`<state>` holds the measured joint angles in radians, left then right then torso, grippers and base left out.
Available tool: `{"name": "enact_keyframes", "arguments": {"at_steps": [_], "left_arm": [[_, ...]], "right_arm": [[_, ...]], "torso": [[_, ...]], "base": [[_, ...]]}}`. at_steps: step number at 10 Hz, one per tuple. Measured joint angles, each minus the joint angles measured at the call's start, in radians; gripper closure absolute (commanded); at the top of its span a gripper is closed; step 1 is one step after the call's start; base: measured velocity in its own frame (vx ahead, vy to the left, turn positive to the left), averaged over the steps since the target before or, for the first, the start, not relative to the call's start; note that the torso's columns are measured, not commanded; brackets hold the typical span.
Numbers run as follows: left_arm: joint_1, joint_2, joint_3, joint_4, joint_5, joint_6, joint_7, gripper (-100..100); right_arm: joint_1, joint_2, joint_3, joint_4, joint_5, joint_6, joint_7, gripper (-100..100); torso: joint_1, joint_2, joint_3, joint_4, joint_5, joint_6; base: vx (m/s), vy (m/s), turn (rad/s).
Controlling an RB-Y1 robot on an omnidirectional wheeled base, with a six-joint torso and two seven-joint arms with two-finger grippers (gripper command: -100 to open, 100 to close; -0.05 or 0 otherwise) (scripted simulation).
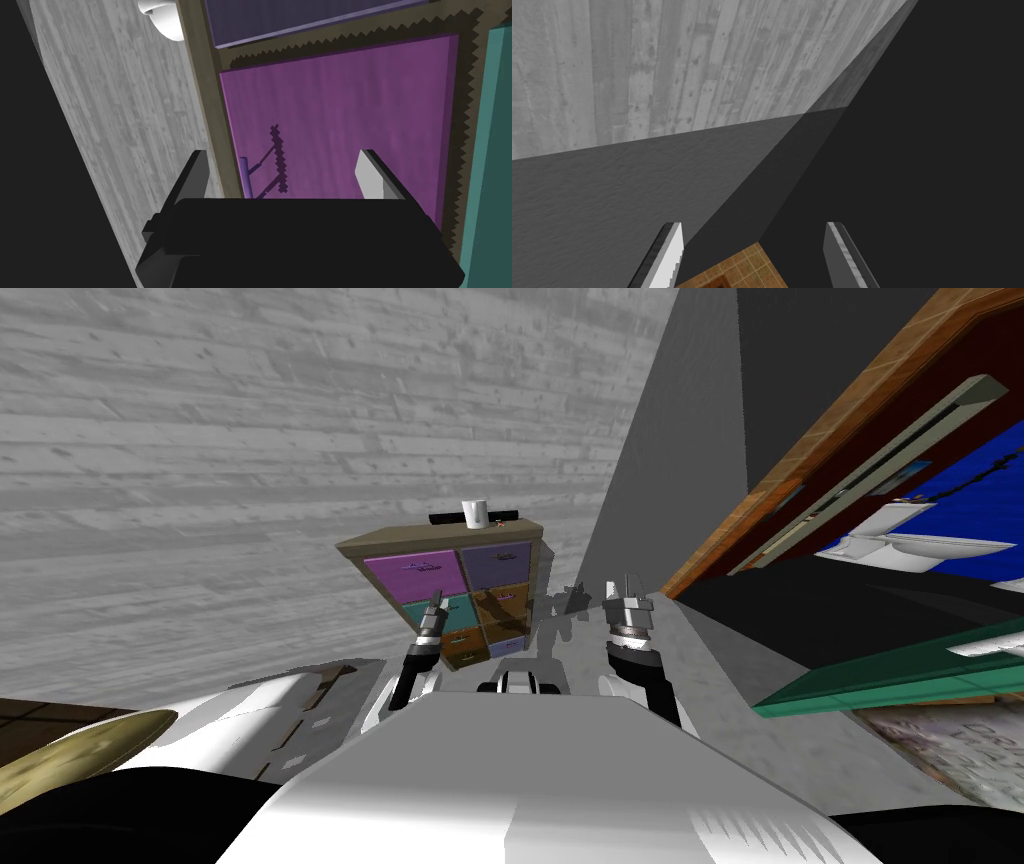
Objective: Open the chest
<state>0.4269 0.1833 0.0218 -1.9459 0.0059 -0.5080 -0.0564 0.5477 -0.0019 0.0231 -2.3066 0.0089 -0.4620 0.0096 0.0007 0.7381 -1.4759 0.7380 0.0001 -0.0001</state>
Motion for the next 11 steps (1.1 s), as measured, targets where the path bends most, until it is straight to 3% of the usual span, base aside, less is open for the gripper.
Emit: {"name": "enact_keyframes", "arguments": {"at_steps": [11], "left_arm": [[-0.042,-0.015,-0.007,0.241,-0.002,-0.073,0.002,-100]], "right_arm": [[0.0,0.0,0.0,0.0,0.0,0.0,0.0,0]], "torso": [[0.0,0.0,0.0,0.0,0.0,0.0]], "base": [[0.043,-0.071,-0.004]]}}
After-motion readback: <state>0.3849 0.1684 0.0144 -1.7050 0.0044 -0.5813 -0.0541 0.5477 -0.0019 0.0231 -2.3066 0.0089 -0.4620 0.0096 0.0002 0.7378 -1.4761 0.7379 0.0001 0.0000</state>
